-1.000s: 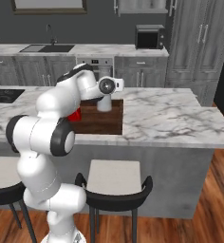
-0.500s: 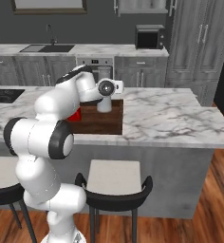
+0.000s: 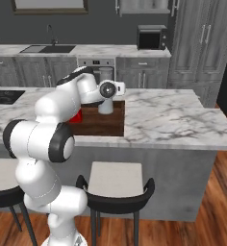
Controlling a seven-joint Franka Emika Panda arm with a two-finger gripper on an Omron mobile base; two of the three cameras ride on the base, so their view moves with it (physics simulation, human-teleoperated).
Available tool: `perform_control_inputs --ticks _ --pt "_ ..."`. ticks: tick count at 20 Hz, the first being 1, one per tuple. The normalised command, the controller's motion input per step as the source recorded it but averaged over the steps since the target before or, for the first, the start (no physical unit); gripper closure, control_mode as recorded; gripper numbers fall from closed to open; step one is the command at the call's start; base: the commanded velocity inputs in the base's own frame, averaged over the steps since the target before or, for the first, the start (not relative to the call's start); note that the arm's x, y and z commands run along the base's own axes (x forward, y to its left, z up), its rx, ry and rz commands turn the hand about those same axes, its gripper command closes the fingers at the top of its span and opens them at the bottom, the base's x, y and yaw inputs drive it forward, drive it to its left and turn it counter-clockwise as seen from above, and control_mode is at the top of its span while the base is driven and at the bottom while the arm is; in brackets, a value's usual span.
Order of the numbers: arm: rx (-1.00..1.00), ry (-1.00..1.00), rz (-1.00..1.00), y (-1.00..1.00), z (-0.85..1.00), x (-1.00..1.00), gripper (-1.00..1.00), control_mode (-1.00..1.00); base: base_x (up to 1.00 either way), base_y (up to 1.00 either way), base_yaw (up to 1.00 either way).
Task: There is a tray on the dining counter. Grab the cup, mug, and pitcher and place them on the tray. The pitcher may be placed next to the tray if it cannot fit the tray.
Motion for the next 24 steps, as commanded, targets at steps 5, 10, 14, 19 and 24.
perform_control_inputs --ticks 5,10,14,19,24 --pt "0.00 0.00 0.00 0.00 -0.03 0.00 1.00 -1.00 0.00 0.00 0.00" --pt "0.00 0.00 0.00 0.00 -0.04 0.00 -1.00 -1.00 0.00 0.00 0.00" --pt "0.00 0.00 0.00 0.00 0.00 0.00 -1.00 -1.00 0.00 0.00 0.00" --pt "0.00 0.00 0.00 0.00 0.00 0.00 -1.00 -1.00 0.00 0.00 0.00" --pt "0.00 0.00 0.00 0.00 0.00 -0.03 -1.00 -1.00 0.00 0.00 0.00"
